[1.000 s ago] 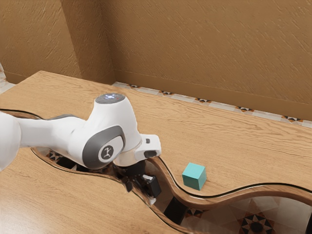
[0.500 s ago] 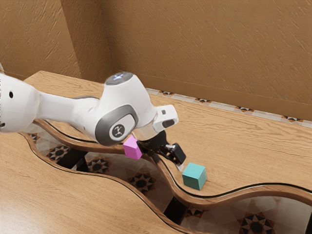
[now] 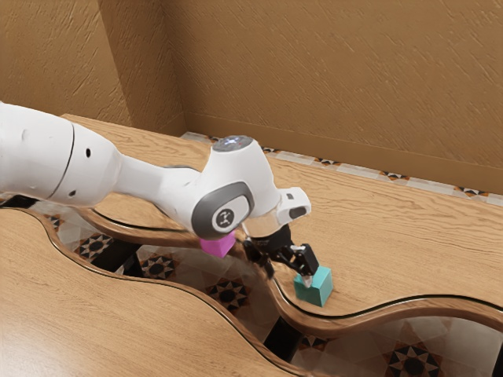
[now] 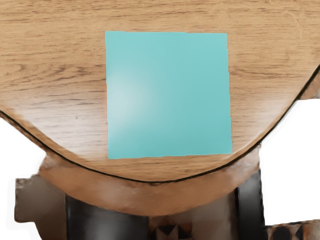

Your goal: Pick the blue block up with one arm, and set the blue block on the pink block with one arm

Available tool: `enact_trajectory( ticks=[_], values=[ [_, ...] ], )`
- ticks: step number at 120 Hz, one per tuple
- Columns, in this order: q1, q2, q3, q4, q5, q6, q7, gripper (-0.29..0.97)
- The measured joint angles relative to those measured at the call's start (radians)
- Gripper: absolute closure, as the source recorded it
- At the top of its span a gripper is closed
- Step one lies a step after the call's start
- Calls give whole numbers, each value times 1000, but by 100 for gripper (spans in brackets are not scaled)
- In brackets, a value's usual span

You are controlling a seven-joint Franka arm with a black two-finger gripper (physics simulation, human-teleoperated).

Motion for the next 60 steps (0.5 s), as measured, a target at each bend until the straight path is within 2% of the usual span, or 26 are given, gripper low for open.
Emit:
enact_trajectory(
  ticks=[15,26,34,60],
  values=[
    [-16,91,7,163,89,-104,-19,0],
    [-111,123,130,198,128,-167,-32,0],
    [-133,132,153,217,143,-197,-41,1],
    [-157,187,157,291,147,-241,-104,0]
  ],
)
